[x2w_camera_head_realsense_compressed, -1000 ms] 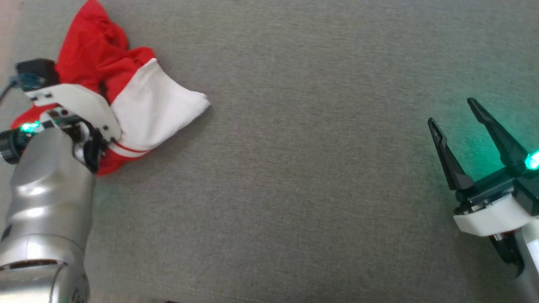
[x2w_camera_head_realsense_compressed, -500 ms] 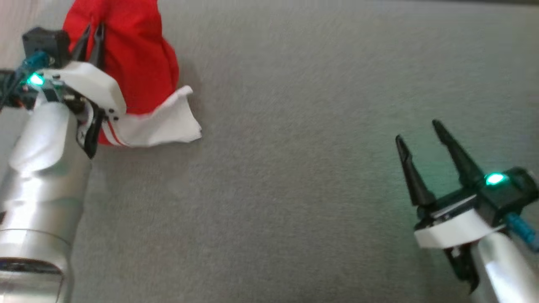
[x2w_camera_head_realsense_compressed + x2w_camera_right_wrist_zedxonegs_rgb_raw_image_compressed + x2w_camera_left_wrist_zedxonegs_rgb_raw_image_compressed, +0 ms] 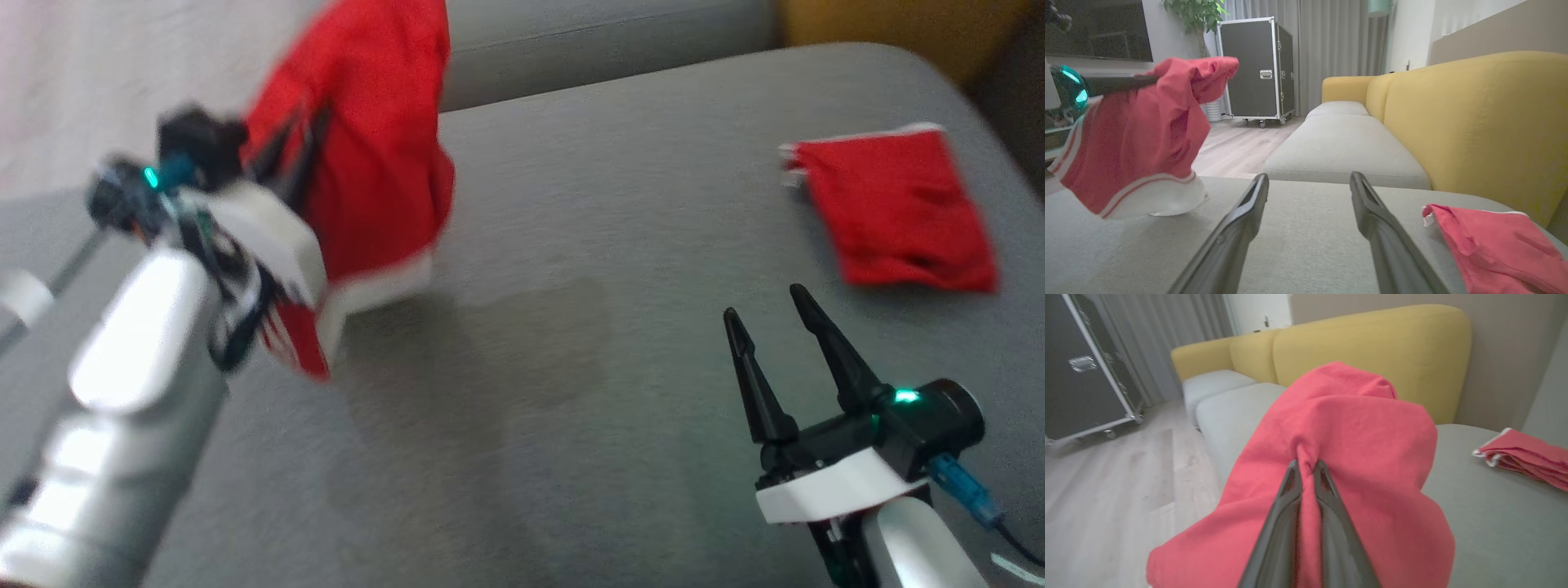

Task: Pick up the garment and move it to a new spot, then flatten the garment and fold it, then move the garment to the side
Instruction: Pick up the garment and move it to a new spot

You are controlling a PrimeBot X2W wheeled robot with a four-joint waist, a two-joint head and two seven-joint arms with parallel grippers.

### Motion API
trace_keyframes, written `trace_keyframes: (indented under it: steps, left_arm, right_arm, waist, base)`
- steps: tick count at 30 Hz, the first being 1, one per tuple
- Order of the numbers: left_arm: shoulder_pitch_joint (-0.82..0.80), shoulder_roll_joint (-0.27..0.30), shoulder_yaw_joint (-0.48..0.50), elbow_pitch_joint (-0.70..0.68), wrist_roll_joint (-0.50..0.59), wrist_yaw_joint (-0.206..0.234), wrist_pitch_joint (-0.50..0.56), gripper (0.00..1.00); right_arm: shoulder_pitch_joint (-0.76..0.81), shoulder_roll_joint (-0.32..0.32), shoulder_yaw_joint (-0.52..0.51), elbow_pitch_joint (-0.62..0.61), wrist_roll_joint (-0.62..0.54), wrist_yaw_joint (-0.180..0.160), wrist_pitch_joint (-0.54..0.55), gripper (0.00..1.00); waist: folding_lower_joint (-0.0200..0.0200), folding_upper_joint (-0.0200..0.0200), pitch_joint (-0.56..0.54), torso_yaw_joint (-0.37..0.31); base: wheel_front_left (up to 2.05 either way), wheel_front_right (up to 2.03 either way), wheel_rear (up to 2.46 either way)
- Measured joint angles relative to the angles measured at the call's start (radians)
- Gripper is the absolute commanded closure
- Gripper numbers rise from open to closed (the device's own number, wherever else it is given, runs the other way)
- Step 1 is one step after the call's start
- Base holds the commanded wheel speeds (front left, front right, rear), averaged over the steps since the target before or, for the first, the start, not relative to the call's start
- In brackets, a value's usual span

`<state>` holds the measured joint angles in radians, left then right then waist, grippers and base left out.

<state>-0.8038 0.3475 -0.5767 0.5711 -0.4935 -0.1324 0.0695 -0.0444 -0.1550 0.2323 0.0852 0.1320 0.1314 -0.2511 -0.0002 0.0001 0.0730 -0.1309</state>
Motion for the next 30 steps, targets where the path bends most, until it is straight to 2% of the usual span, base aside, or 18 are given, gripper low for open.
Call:
trace_keyframes:
  steps: [3,7,10,13,14,15,16,20,24,30]
  left_arm:
    - [0.086,-0.015,-0.008,-0.003,-0.03,0.002,0.0,1.0]
    - [0.186,-0.067,-0.046,0.039,-0.049,0.011,-0.005,1.0]
    - [0.242,-0.102,-0.072,0.13,-0.031,0.033,-0.076,1.0]
    - [0.244,-0.127,-0.073,0.194,-0.023,0.045,-0.145,1.0]
    - [0.243,-0.137,-0.074,0.216,-0.018,0.046,-0.165,0.87]
    - [0.242,-0.148,-0.074,0.239,-0.014,0.051,-0.186,0.58]
    - [0.241,-0.162,-0.073,0.259,-0.014,0.06,-0.209,0.0]
    - [0.233,-0.211,-0.07,0.315,-0.014,0.085,-0.285,0.0]
    - [0.237,-0.237,-0.059,0.32,-0.006,0.113,-0.314,0.0]
    - [0.331,-0.249,0.04,0.106,0.038,0.196,-0.319,0.0]
  right_arm:
    - [0.007,0.01,0.001,0.0,0.0,0.0,0.0,0.0]
    - [0.017,0.017,0.001,-0.002,0.0,0.0,0.0,0.0]
    - [0.015,0.026,0.003,-0.002,0.0,0.0,0.0,0.0]
    - [0.015,0.035,0.0,-0.002,0.0,0.0,0.0,0.0]
    - [0.014,0.04,-0.001,-0.002,0.0,0.0,0.0,0.0]
    - [0.013,0.044,-0.003,-0.002,0.0,0.0,0.0,0.0]
    - [0.013,0.046,-0.005,-0.002,0.0,0.0,0.0,0.0]
    - [0.013,0.045,-0.017,0.001,0.0,0.0,0.0,0.0]
    - [0.018,0.044,-0.017,0.018,0.0,0.0,0.0,0.0]
    - [0.069,0.048,-0.03,0.044,0.009,0.0,0.0,0.0]
  waist:
    - [0.0001,0.0,-0.017,-0.078]
    - [0.0001,0.0,-0.019,-0.175]
    - [0.0001,0.0,0.008,-0.247]
    - [0.0005,0.0,0.047,-0.27]
    - [0.0006,0.0,0.058,-0.273]
    - [0.0006,0.0,0.066,-0.275]
    - [0.0006,0.0,0.071,-0.273]
    - [0.0005,0.0,0.064,-0.244]
    - [0.0003,0.0,0.025,-0.201]
    - [0.0002,0.0,-0.038,-0.104]
  base:
    - [0.0,0.0,0.0]
    - [0.0,0.0,0.0]
    - [0.0,0.0,0.0]
    - [0.0,0.0,0.0]
    - [0.0,0.0,0.0]
    - [0.0,0.0,0.0]
    - [0.0,0.0,0.0]
    - [0.0,0.0,0.0]
    - [0.0,0.0,0.0]
    - [0.0,0.0,0.0]
